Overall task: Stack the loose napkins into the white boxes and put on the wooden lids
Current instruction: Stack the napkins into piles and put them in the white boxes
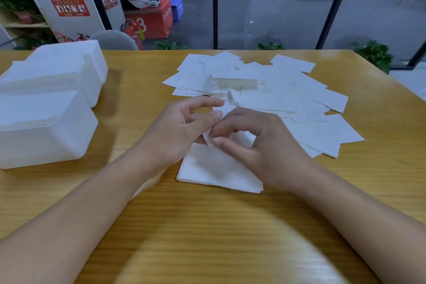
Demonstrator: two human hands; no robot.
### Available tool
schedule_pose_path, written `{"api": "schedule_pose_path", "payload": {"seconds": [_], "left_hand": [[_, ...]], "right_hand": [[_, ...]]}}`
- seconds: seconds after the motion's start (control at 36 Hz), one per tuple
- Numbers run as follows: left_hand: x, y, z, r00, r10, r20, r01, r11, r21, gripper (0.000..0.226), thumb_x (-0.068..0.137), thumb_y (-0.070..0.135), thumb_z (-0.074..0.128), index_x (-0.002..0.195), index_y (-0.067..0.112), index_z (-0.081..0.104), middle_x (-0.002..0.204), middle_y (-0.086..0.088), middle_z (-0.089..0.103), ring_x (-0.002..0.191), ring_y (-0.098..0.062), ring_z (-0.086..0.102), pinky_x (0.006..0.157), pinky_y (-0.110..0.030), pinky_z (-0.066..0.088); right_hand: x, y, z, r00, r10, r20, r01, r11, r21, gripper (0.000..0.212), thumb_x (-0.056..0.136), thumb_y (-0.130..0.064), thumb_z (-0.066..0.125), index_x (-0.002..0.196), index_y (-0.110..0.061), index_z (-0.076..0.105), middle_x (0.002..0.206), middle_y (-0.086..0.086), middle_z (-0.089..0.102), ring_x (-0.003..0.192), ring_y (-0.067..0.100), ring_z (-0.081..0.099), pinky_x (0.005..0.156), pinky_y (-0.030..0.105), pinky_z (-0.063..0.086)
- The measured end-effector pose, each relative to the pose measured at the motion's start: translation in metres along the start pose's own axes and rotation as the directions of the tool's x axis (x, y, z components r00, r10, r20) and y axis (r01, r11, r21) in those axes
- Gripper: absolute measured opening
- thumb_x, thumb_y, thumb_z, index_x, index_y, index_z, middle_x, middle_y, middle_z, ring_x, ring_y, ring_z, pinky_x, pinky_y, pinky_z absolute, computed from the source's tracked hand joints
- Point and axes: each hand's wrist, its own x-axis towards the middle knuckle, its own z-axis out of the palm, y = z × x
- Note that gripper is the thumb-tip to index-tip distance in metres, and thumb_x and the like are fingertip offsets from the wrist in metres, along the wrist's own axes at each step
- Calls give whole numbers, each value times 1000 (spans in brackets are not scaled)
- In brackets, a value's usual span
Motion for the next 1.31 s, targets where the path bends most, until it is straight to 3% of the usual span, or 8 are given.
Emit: {"api": "schedule_pose_path", "payload": {"seconds": [0.22, 0.36, 0.42, 0.5, 0.69, 0.78, 1.08, 1.31], "left_hand": [[4, -6, -13, 993, 99, -65, -97, 995, 35, 23, 107, 11, 69, 125, 20, 79, 114, -13, 81, 108, -45, 74, 104, -67, 55], [6, -7, -20, 980, 196, -42, -187, 969, 160, 17, 106, 21, 67, 115, 22, 81, 105, -15, 78, 97, -55, 63, 87, -69, 52], [6, -6, -20, 971, 236, -40, -223, 954, 202, 17, 106, 23, 68, 116, 24, 81, 106, -17, 77, 96, -56, 63, 86, -72, 51], [5, -5, -22, 966, 255, -55, -237, 945, 225, 14, 106, 23, 70, 114, 25, 82, 106, -12, 79, 95, -56, 64, 86, -75, 52], [3, 4, -35, 995, 95, -38, -69, 899, 433, 10, 103, 37, 75, 98, 30, 80, 67, -1, 62, 63, -36, 45, 62, -45, 41], [1, 8, -40, 999, -34, 20, 20, 878, 479, 11, 103, 41, 74, 99, 31, 79, 64, -3, 40, 61, -25, 36, 64, -37, 33], [0, 0, -36, 987, -127, 98, 41, 791, 611, 10, 96, 43, 81, 96, 34, 78, 77, 6, 72, 64, -8, 58, 65, -31, 49], [-2, 1, -40, 977, -162, 141, 9, 686, 728, 37, 80, 71, 83, 109, 50, 71, 113, 24, 60, 103, 6, 58, 91, -25, 51]], "right_hand": [[2, 6, -20, 990, -26, -136, 18, 998, -62, 24, 99, -12, 76, 122, -20, 78, 123, -11, 74, 123, 16, 67, 104, 32, 52], [7, 11, -30, 994, -17, -110, -20, 944, -328, 61, 100, -39, 75, 156, -32, 52, 153, -17, 53, 148, 6, 40, 126, 42, 30], [7, 13, -31, 990, 24, -139, -65, 952, -297, 52, 101, -40, 74, 150, -33, 58, 138, -21, 63, 136, 3, 51, 118, 30, 36], [6, 13, -35, 969, 126, -213, -162, 974, -161, 17, 100, -31, 76, 117, -32, 78, 105, -21, 75, 105, 6, 67, 81, 14, 45], [6, 4, -46, 950, 298, -88, -293, 954, 66, 5, 101, -23, 75, 101, -27, 78, 62, 0, 63, 51, 16, 56, 54, 26, 47], [5, 4, -45, 925, 376, 56, -376, 926, -11, 5, 100, -23, 76, 102, -28, 76, 60, -5, 62, 50, 10, 53, 50, 20, 42], [-1, 13, -37, 902, 398, 169, -329, 885, -329, 10, 93, -26, 75, 98, -35, 75, 70, -11, 65, 62, 4, 56, 55, 18, 44], [1, 1, -45, 889, 417, 190, -302, 845, -441, 38, 83, -63, 81, 114, -43, 72, 111, -22, 59, 97, -1, 60, 85, 28, 53]]}}
